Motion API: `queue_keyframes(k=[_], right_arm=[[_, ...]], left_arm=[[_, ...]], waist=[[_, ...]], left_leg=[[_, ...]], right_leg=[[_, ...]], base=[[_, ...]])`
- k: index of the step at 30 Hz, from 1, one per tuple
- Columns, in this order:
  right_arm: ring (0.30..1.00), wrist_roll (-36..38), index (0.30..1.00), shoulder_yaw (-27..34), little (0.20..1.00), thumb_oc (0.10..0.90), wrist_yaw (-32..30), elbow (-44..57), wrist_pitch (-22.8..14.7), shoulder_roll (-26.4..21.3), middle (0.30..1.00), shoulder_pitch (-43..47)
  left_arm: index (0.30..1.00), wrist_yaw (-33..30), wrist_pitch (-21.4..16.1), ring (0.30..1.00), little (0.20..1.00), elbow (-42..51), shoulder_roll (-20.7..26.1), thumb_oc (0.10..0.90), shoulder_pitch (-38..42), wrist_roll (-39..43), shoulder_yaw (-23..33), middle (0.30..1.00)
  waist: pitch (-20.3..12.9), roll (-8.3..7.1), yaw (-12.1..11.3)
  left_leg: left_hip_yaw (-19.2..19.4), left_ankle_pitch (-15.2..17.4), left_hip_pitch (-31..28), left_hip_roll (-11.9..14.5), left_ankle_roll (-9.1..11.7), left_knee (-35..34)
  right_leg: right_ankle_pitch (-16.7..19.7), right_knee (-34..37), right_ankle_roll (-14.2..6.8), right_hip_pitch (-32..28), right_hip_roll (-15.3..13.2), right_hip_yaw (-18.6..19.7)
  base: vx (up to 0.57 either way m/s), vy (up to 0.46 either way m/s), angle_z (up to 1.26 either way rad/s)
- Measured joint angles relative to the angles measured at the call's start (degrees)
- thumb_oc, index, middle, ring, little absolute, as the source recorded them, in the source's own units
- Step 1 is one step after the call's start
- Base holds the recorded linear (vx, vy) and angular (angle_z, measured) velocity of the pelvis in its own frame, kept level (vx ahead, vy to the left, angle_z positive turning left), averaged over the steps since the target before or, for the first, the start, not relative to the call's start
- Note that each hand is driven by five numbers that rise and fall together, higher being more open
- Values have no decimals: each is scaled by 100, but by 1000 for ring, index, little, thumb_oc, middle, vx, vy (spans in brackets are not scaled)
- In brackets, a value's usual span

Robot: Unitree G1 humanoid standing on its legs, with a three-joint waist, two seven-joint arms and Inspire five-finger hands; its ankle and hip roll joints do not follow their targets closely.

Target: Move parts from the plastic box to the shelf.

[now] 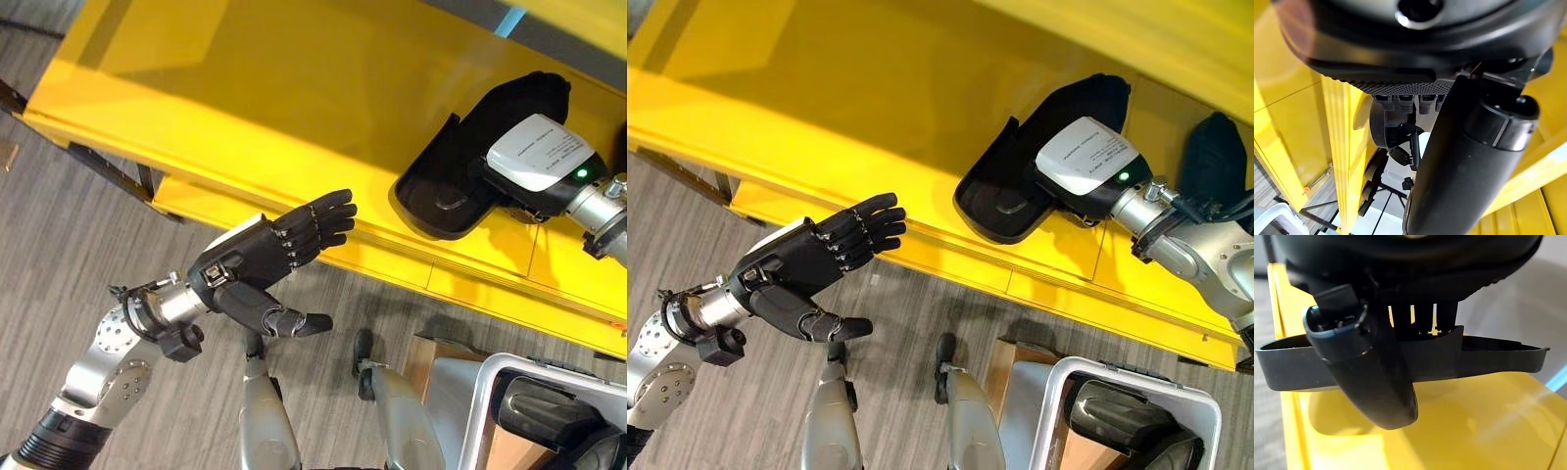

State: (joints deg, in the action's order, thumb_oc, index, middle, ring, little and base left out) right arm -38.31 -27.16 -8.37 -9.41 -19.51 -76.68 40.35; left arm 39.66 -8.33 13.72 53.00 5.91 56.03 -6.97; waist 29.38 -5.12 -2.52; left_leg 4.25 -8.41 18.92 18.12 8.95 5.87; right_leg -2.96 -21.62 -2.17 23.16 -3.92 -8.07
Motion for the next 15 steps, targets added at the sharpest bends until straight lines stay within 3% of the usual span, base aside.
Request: queue_keyframes(k=[3,15], right_arm=[[300,-121,300,-460,300,400,-50,-32,91,-17,300,446],[300,-472,300,-1226,300,400,-67,-63,772,-17,300,1616]], left_arm=[[1000,118,164,1000,1000,-17,181,900,32,-6,3,1000],[1000,491,429,1000,1000,-31,521,900,66,17,115,1000]], waist=[[79,-160,-119],[104,-239,-400]], left_leg=[[-77,-22,157,100,40,41],[-463,7,763,370,167,433]], right_leg=[[-152,-309,111,244,91,-77],[-516,-1077,395,839,218,-366]], base=[[-33,-193,7],[-17,-131,5]])
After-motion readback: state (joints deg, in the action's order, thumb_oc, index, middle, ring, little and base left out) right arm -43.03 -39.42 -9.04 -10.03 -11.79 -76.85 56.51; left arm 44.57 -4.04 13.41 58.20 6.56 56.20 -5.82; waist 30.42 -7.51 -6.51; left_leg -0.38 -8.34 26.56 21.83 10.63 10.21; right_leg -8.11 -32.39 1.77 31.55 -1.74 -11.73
